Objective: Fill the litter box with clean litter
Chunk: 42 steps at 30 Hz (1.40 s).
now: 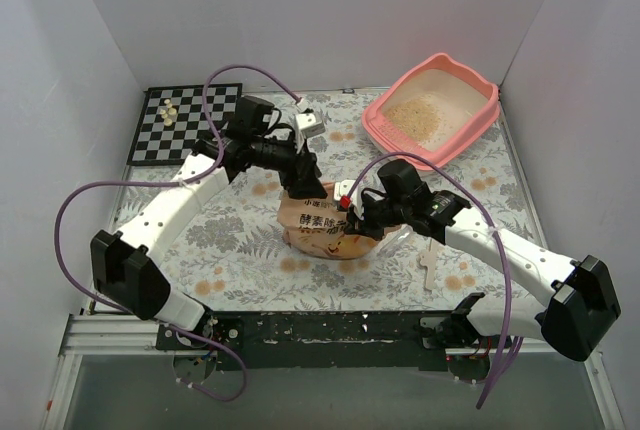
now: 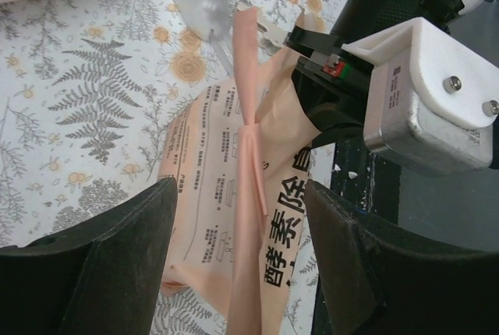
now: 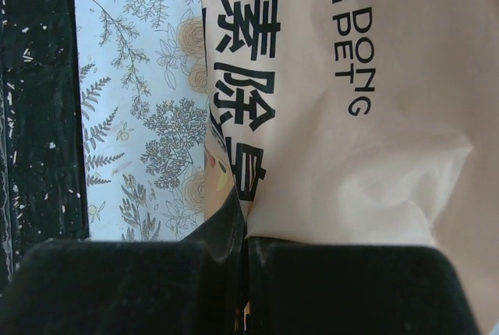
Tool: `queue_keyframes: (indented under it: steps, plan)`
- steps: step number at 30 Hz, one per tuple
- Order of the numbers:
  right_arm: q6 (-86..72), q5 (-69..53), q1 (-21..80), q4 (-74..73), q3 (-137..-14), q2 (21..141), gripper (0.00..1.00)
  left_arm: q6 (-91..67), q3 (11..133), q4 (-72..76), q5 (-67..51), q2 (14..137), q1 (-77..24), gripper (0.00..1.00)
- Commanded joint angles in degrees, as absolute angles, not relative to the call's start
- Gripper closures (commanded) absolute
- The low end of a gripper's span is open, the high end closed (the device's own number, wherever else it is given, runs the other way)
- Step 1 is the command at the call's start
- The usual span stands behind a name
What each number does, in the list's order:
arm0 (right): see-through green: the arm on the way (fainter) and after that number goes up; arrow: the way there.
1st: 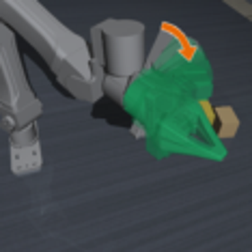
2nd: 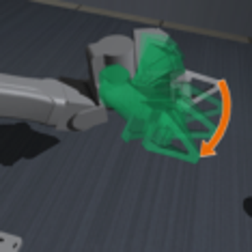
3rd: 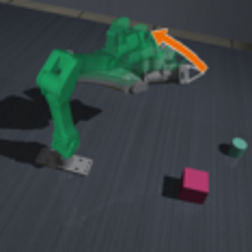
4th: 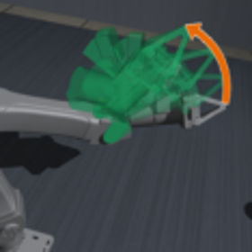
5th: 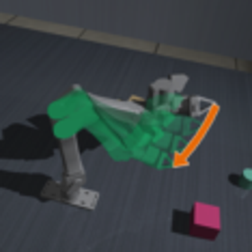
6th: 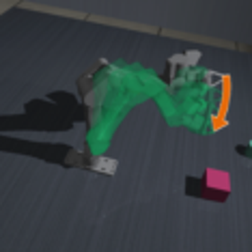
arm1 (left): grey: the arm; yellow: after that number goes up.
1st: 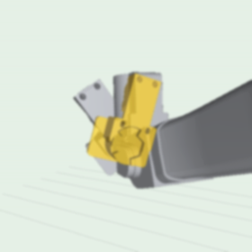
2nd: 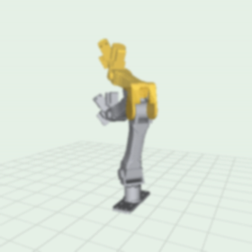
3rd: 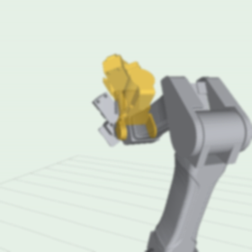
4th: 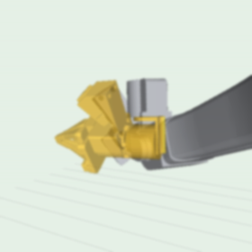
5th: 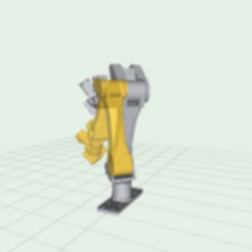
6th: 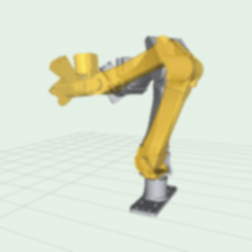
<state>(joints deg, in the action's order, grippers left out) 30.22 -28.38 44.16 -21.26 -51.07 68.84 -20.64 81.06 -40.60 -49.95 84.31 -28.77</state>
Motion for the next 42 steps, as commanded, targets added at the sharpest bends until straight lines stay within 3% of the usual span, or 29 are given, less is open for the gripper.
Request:
queue_keyframes:
  steps: [1, 6, 10, 11, 13, 14, 22, 28, 34, 35, 37, 38, 39, 42]
  plan:
    - [29.88, -28.65, 44.38, -21.27, -52.47, 68.38, 0.99, -20.04, 79.37, -43.68, -49.75, 83.05, -31.02, 0.34]
    - [29.79, -28.65, 44.38, -21.62, -53.09, 68.47, 0.99, -19.08, 77.26, -45.18, -46.24, 84.64, -32.95, 0.46]
    - [29.36, -28.04, 44.38, -21.53, -53.35, 67.94, 0.99, -16.96, 75.77, -44.31, -43.87, 84.82, -34.89, 0.92]
    - [28.66, -27.43, 44.38, -21.45, -53.61, 67.94, 0.99, -16.79, 75.07, -43.69, -41.86, 84.47, -35.76, 0.99]
    - [27.87, -26.46, 44.38, -22.75, -55.18, 68.11, 0.97, -16.7, 72.7, -39.75, -36.15, 82.54, -37.52, 1.0]
    - [27.6, -26.28, 44.3, -24.33, -57.11, 68.46, 0.86, -16.61, 70.42, -36.77, -32.82, 80.96, -38.66, 1.0]
    - [25.14, -21.81, 44.21, -36.55, -68.98, 65.92, 0.39, -16.96, 51.25, -6.35, -18.64, 62.95, -43.15, 1.0]
    - [25.93, -14.42, 44.21, -41.04, -74.0, 65.65, 0.33, -18.72, 41.5, 8.68, -15.12, 52.31, -43.59, 1.0]
    - [26.81, -11.7, 44.12, -43.68, -77.87, 67.5, 0.4, -18.55, 35.77, 15.82, -16.61, 47.37, -43.94, 1.0]
    - [26.81, -10.91, 44.12, -43.51, -78.22, 67.59, 0.45, -18.28, 35.6, 15.91, -17.13, 47.03, -44.12, 1.0]
    - [26.81, -10.37, 44.03, -43.59, -79.01, 67.85, 0.71, -17.58, 35.33, 16.17, -17.58, 46.58, -45.08, 1.0]
    - [26.81, -10.46, 43.95, -43.85, -79.36, 68.03, 0.89, -17.32, 35.25, 16.17, -17.23, 46.41, -45.78, 1.0]
    - [26.89, -11.24, 43.86, -44.64, -79.63, 68.29, 0.98, -16.79, 35.07, 16.17, -16.7, 46.15, -46.66, 1.0]
    - [27.51, -13.01, 43.86, -45.79, -78.76, 68.47, 0.99, -14.86, 34.11, 16.26, -13.02, 45.44, -50.17, 1.0]
